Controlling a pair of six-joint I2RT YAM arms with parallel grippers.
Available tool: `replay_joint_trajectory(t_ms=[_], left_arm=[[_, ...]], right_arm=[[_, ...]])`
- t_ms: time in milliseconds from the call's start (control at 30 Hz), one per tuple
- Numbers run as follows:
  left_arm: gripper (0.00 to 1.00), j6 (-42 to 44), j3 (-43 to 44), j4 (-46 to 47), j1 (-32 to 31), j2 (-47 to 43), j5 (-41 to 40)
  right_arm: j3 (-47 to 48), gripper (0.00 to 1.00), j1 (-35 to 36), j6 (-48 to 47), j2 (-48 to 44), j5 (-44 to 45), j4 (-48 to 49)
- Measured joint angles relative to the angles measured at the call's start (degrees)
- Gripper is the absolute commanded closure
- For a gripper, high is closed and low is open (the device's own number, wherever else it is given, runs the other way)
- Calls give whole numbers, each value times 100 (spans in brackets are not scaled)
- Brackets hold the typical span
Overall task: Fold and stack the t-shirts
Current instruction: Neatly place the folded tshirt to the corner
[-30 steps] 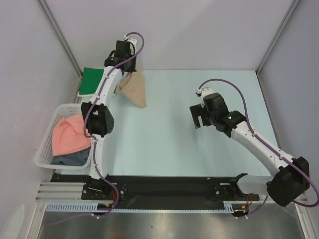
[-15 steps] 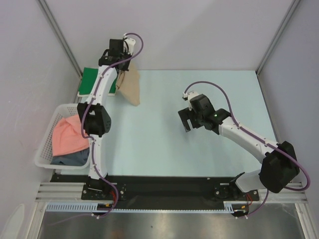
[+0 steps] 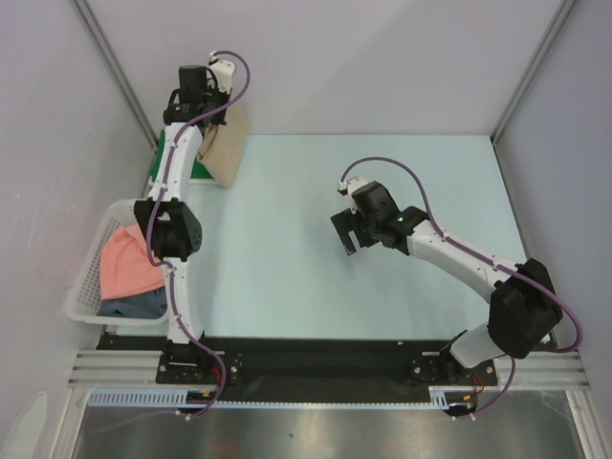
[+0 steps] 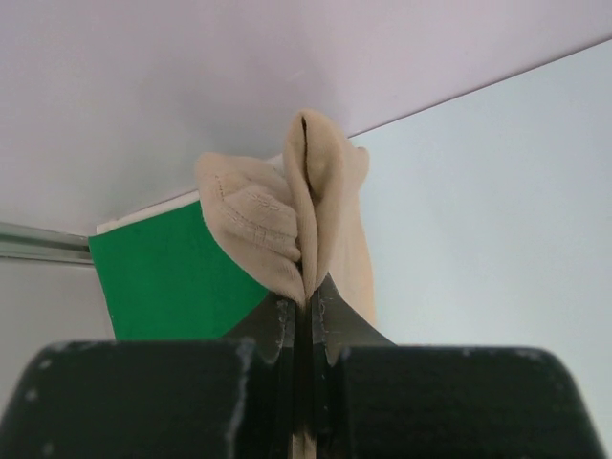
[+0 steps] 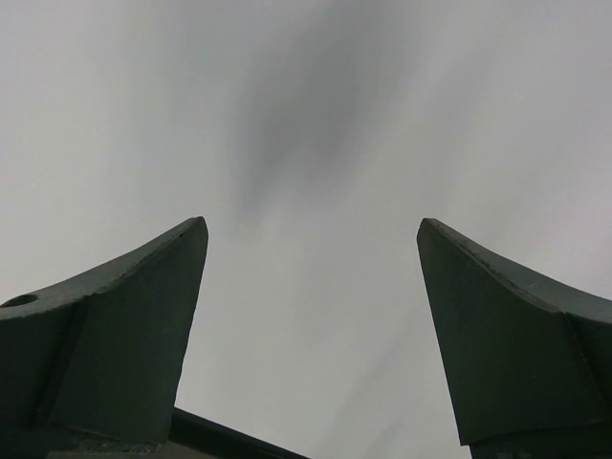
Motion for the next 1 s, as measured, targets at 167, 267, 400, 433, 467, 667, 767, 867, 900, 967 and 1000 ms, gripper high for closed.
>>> replay_joint_trajectory(t_ms=[167, 267, 400, 433, 467, 667, 767, 867, 900, 967, 1000], left_arm=[[100, 4, 0, 17, 61, 0, 118], [99, 37, 0, 37, 76, 0, 155], [100, 44, 0, 39, 111, 0, 195], [100, 44, 0, 44, 129, 0, 205], [100, 44, 0, 52, 151, 0, 227], [100, 42, 0, 140, 282, 0, 293], [100, 42, 0, 212, 361, 0, 365], [100, 42, 0, 249, 435, 0, 374], [100, 42, 0, 249, 455, 0, 374], [100, 42, 0, 251, 496, 0, 380], [100, 39, 0, 254, 514, 0, 391]], right_arm=[[199, 4, 120, -17, 46, 4, 7], [293, 4, 157, -17, 92, 4, 13], [372, 4, 208, -15, 245, 4, 28], [380, 4, 216, -15, 282, 7, 24], [380, 4, 225, -15, 308, 9, 22], [444, 4, 299, -13, 396, 20, 0], [542, 4, 330, -13, 455, 20, 2], [616, 3, 350, -13, 516, 22, 7], [623, 3, 363, -11, 531, 22, 4], [634, 3, 389, -11, 568, 22, 2], [636, 3, 400, -11, 588, 22, 4]])
